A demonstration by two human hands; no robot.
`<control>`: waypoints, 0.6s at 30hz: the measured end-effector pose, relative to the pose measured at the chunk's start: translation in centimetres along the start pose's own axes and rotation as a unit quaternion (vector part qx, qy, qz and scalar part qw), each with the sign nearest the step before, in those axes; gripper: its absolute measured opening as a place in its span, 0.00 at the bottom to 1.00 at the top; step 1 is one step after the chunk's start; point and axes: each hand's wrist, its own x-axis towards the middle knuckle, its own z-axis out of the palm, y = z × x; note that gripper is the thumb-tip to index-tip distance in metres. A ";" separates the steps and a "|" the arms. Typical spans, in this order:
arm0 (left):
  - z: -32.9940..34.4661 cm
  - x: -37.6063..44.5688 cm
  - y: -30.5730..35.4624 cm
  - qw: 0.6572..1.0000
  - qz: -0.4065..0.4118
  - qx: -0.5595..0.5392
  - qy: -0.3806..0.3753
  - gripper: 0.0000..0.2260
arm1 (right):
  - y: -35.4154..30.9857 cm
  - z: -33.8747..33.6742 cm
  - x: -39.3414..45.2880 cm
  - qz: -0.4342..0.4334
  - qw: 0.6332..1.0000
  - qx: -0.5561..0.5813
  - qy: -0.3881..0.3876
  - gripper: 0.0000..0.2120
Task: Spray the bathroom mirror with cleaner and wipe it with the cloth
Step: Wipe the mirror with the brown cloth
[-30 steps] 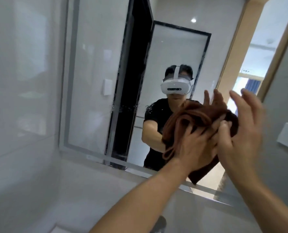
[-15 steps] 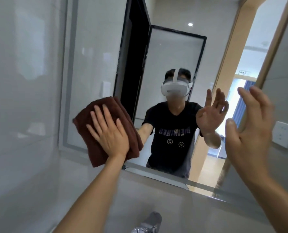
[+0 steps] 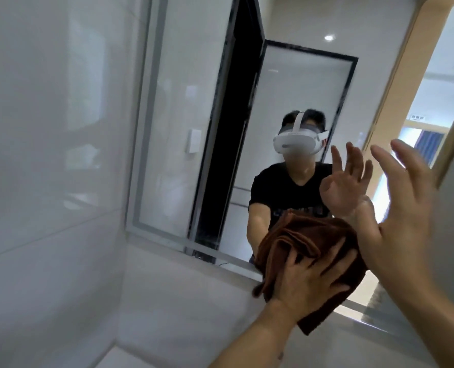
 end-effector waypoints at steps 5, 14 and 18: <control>-0.4 -6.1 -7.2 1.000 -0.012 0.017 0.008 0.27 | -0.9 2.8 -0.3 -0.026 1.000 -0.001 0.000 0.29; -5.4 -13.6 -23.7 0.970 -0.235 0.070 0.009 0.29 | -1.8 7.6 -1.3 -0.109 0.992 0.043 -0.049 0.22; -7.4 -14.3 -28.2 0.961 -0.267 0.074 0.010 0.27 | -3.4 8.0 -1.6 -0.075 0.996 0.015 -0.050 0.25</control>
